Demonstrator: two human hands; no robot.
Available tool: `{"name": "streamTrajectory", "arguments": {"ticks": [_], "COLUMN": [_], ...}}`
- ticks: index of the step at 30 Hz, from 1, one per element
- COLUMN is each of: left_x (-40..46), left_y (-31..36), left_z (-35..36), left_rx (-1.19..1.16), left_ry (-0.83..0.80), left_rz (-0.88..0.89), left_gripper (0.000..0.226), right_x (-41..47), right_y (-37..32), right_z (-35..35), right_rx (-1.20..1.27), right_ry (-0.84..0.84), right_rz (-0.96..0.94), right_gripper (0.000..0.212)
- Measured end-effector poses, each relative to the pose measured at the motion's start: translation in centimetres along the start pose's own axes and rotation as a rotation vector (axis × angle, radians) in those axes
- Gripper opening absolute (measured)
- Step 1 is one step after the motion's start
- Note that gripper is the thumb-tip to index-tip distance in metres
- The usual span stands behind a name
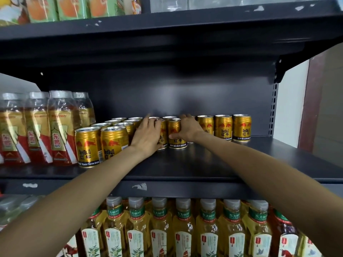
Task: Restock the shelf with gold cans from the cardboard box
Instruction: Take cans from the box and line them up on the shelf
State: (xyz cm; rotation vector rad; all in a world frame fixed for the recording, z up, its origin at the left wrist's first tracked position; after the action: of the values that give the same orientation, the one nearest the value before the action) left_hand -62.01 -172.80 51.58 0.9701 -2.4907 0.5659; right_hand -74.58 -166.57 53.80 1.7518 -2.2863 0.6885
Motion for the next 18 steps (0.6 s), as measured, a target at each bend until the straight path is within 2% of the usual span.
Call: {"name": "streamTrajectory", "arguments": {"ticks": [2,4,7,12,18], "left_x": [0.2,0.4,0.5,-0.1,-0.5], "left_y": [0.6,1.0,0.7,0.2,-0.1], "left_z": [0.1,0.4,0.7,0.5,0.4], "left_rx": [0.16,0.213,0.09,-0.061,-0.092], "left_ry": [0.041,0.056,0.058,0.042,0.032], "left_rz": [0.011,0.025,0.02,0.02,-0.029], "left_gripper": [0.084,0.08,0.084,0.091,0.096], "right_x": [0.2,0.3,0.2,-0.5,-0.2], "right_y": [-0.2,-0.4,-0.2,0.7,-0.1], "right_z": [0.3,0.6,0.8,0.8,1.4], "right_rx": [-0.008,0.009,0.068,0.095,0.076], "right_ry": [-0.002,-0.008,-0.026,-0.018,0.035], "right_rz": [-0.01,-0.02,-0.014,-0.016,0.0], "right_gripper": [0.083,0.087,0.096,0.083,0.077]}}
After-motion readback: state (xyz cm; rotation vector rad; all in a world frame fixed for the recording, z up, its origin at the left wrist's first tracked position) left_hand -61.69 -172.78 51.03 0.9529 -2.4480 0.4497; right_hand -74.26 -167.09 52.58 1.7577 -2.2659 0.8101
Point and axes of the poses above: each hand's wrist, its own x-axis towards the middle knuckle, its own z-axis out of the palm, y = z × x, the point moved 3 cm from there along x, towards the middle knuckle, and after that the axes turned 7 degrees about -y, right-handed, at the moved point
